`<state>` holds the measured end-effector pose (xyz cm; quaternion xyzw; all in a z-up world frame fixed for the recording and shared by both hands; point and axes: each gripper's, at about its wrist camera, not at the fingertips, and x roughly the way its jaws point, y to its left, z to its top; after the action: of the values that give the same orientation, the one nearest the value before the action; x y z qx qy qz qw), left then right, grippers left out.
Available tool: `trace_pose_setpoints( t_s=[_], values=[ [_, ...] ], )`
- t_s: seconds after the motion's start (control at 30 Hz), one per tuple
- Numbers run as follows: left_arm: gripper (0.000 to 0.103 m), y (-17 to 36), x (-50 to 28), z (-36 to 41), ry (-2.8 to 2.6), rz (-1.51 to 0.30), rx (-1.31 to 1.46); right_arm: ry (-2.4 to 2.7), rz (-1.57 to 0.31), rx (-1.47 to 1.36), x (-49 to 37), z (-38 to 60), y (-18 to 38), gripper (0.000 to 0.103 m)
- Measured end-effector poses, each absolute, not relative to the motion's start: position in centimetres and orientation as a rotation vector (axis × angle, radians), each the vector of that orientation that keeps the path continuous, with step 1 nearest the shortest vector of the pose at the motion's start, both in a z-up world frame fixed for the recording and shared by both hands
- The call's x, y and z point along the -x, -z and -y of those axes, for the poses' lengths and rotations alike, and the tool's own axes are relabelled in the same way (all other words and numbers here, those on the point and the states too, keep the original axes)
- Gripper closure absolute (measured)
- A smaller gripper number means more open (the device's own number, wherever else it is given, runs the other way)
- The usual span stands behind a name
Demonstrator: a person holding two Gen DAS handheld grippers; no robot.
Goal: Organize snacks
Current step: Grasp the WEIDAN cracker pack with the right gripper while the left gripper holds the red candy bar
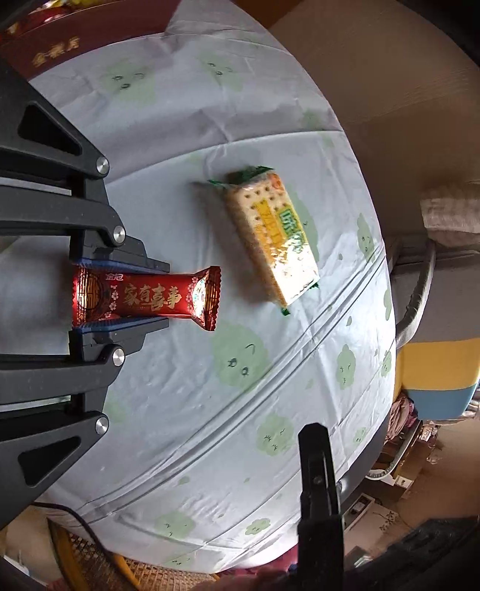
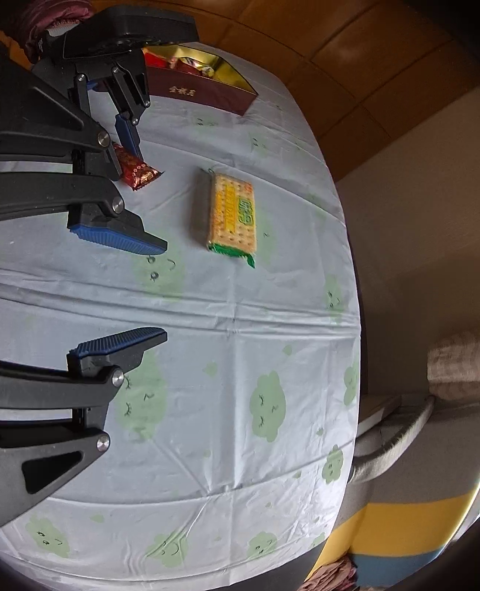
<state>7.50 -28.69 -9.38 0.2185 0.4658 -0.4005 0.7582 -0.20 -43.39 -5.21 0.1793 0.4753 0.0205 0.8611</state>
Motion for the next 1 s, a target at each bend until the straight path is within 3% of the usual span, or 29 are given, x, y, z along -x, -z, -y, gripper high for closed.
trace_pose_setpoints(
  t_s=[0.1,0.3,0.4,0.63,0.83,1.0],
  values=[
    [0.082,9.4,-5.3,25.5,0.844,-1.0,-0.451,-0.146,-1.018,-0.276,-0.6,40.4,5.2,0.058],
    [0.082,9.3,-2.3,20.3,0.804,-0.994,-0.406,-0.289,-1.055,-0.051,-6.2,34.6,4.8,0.038],
    [0.082,9.4,-2.0,19.3,0.795,-0.991,-0.38,-0.269,-1.075,0.03,-10.6,33.5,5.0,0.037],
    [0.082,9.4,-1.9,17.7,0.783,-0.998,-0.314,-0.234,-1.179,-0.177,-16.9,35.2,7.8,0.033],
    [0.081,9.6,-1.9,17.2,0.786,-0.994,-0.29,-0.263,-1.183,-0.35,-12.9,37.4,8.2,0.033],
    [0.081,9.6,-2.2,16.7,0.791,-0.997,-0.264,-0.289,-1.199,-0.293,-8.6,37.1,8.6,0.033]
  ],
)
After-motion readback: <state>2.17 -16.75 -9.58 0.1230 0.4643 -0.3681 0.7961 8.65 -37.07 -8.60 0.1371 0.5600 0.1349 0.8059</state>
